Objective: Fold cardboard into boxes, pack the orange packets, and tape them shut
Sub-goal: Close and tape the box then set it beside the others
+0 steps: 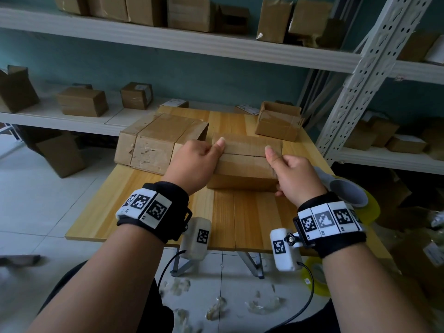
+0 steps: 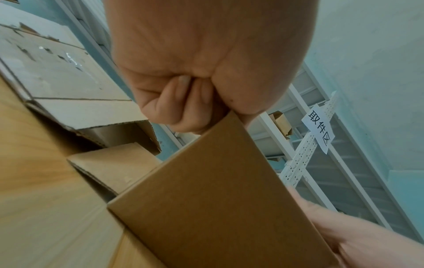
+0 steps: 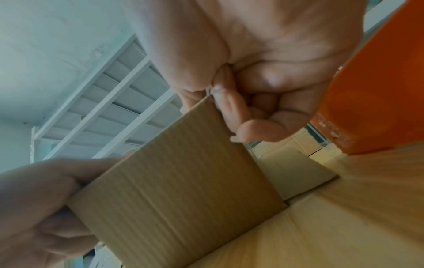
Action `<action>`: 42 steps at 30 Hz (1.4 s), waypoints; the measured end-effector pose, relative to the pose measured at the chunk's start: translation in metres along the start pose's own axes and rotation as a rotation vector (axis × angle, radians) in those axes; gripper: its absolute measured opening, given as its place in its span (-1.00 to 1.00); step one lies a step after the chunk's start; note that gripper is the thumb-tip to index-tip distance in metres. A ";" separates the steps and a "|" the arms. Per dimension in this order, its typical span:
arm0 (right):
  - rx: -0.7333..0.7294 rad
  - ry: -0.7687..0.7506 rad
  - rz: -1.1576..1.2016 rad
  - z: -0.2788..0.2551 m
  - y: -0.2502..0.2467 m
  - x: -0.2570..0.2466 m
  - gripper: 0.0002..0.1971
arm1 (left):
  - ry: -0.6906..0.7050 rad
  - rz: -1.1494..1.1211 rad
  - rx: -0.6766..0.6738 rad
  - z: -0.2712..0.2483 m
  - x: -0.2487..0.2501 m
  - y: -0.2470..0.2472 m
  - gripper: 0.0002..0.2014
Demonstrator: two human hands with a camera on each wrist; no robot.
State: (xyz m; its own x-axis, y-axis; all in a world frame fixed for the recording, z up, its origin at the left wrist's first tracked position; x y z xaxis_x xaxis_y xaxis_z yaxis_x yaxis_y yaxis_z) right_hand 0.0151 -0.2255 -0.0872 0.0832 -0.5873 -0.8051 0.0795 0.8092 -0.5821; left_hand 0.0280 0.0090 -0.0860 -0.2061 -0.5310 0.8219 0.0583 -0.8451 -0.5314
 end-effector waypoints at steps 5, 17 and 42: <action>-0.015 0.039 -0.124 -0.001 -0.001 0.002 -0.26 | 0.010 -0.044 0.020 -0.003 0.002 0.002 -0.42; 0.011 -0.020 -0.109 0.001 -0.002 -0.003 -0.40 | -0.030 -0.017 0.036 0.000 -0.005 0.003 -0.33; 0.333 -0.329 0.503 -0.019 -0.030 -0.029 -0.73 | 0.056 -0.653 0.345 -0.009 0.000 -0.027 -0.66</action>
State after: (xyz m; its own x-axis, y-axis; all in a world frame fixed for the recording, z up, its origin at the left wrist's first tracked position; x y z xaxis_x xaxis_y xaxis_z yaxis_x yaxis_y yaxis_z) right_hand -0.0083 -0.2328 -0.0487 0.4836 -0.1582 -0.8609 0.2491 0.9677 -0.0379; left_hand 0.0173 0.0324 -0.0732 -0.3524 0.0823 0.9322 0.2086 -0.9642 0.1639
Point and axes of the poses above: each hand's wrist, its own z-axis towards the middle knuckle, its own y-axis out of the palm, x = y × z, the point moved 9 cm from there along z, towards the middle knuckle, and after that the axes turned 5 degrees about -x, right-handed, at the moved point
